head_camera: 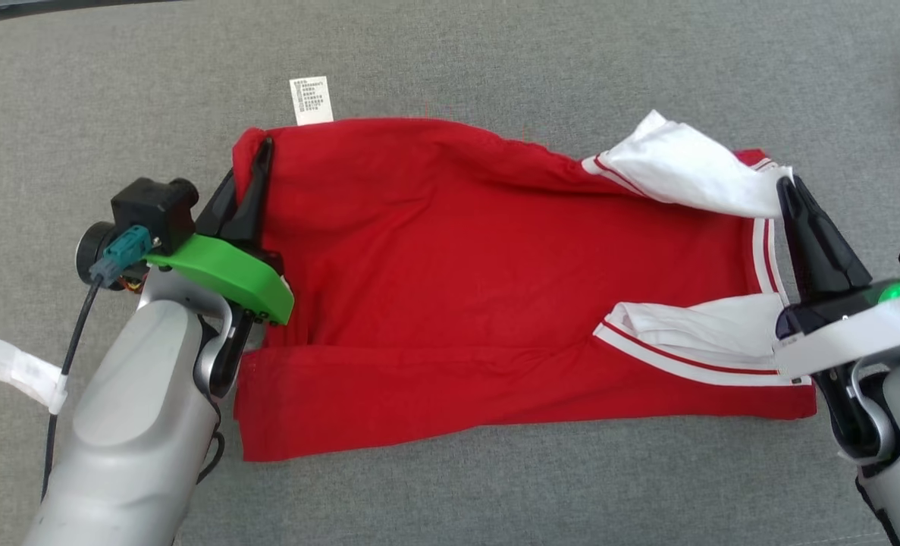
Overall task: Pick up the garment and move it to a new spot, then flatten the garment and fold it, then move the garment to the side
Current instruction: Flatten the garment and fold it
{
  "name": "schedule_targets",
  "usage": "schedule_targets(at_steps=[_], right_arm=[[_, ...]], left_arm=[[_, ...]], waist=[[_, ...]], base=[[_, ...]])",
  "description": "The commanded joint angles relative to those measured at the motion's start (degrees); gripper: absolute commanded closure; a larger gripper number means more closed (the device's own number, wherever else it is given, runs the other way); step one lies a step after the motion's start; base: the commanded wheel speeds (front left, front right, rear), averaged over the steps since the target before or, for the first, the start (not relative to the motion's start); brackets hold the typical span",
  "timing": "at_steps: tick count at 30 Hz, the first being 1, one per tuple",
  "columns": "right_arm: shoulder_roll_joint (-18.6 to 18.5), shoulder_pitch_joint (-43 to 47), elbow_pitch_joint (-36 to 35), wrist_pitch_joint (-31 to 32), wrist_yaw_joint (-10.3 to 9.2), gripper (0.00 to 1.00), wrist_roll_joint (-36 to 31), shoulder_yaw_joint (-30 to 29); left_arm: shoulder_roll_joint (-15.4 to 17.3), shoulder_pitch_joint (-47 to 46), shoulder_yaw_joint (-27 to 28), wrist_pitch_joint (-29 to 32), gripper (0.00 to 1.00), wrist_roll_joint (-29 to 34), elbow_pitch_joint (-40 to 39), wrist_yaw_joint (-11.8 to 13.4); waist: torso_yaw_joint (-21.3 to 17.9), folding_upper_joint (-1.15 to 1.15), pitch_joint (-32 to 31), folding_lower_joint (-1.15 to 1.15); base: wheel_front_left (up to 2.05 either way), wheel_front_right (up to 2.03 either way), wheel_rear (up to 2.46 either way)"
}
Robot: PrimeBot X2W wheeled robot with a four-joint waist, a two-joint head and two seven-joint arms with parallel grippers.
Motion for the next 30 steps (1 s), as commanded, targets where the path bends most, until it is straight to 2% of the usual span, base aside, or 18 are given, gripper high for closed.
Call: schedule_targets(at_steps=[1,9,17,18,19,20,21,22,30], right_arm=[[0.50,1.84,-1.09,0.28,-0.02,1.00,-0.70,-1.01],[4.15,9.84,-5.27,1.75,-0.01,1.00,-1.73,-5.64],[6.38,12.84,-3.72,2.38,-0.01,1.00,-2.91,-8.19],[6.42,12.92,-3.36,2.39,-0.01,1.00,-2.92,-8.44],[6.53,12.90,-3.03,2.45,-0.01,1.00,-2.89,-8.61],[6.69,12.89,-2.60,2.48,-0.01,0.83,-2.72,-8.72],[6.76,12.84,-2.66,2.09,-0.01,0.38,-2.57,-8.86],[6.80,12.94,-2.50,1.97,-0.01,0.00,-2.35,-8.93],[5.56,11.97,-2.27,1.73,-0.01,0.00,-2.27,-10.63]], left_arm=[[0.51,1.68,0.43,0.02,1.00,0.15,-0.65,0.02],[0.56,8.45,2.38,0.02,1.00,0.62,-5.34,-0.10],[-0.81,14.28,2.80,0.02,1.00,1.19,-7.77,-0.15],[-1.08,14.71,3.39,0.02,0.89,1.05,-8.32,-0.15],[-1.05,15.14,4.04,0.02,0.27,1.58,-8.93,-0.05],[-1.26,16.24,5.04,0.02,0.00,2.38,-9.69,0.40],[-1.55,16.94,5.63,0.02,0.00,2.80,-10.34,0.37],[-1.75,17.52,6.38,0.02,0.00,3.31,-11.13,0.47],[-4.34,23.85,14.27,0.02,0.00,7.14,-18.59,1.05]], waist=[[-0.04,0.00,-0.45,0.00],[0.38,0.00,-1.55,0.00],[0.83,0.00,-2.35,0.00],[0.90,0.00,-2.43,0.00],[0.99,0.00,-2.55,0.00],[1.11,0.00,-2.92,0.00],[1.13,0.00,-3.17,0.00],[1.13,0.00,-3.51,0.00],[1.55,0.00,-6.77,0.00]], base=[[0.00,0.00,0.00],[0.00,0.00,0.00],[0.00,0.00,0.00],[0.00,0.00,0.00],[0.00,0.00,0.00],[0.00,0.00,0.00],[0.00,0.00,0.00],[0.00,0.00,0.00],[0.00,0.00,0.00]])
